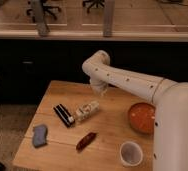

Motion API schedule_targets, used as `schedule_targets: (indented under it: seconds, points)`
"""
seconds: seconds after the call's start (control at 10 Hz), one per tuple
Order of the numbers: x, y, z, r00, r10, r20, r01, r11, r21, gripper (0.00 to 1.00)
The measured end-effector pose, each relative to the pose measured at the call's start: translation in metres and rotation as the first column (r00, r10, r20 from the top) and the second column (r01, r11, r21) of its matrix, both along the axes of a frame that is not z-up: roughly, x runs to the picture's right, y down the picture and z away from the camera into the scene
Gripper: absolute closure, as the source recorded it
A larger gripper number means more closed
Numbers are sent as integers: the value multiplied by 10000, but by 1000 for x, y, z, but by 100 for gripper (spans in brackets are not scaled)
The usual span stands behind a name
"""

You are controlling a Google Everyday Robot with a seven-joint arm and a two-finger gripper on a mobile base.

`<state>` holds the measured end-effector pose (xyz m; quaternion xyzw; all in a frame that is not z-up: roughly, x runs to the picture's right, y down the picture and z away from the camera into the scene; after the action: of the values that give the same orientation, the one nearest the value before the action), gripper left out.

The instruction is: Knock the bottle over

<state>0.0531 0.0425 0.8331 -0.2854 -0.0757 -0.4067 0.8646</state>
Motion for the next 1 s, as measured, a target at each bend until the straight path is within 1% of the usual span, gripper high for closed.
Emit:
schedule_targets:
  seconds: [1.0]
  points:
    - [1,1,1,9996,-209,181,208,9998,46,98]
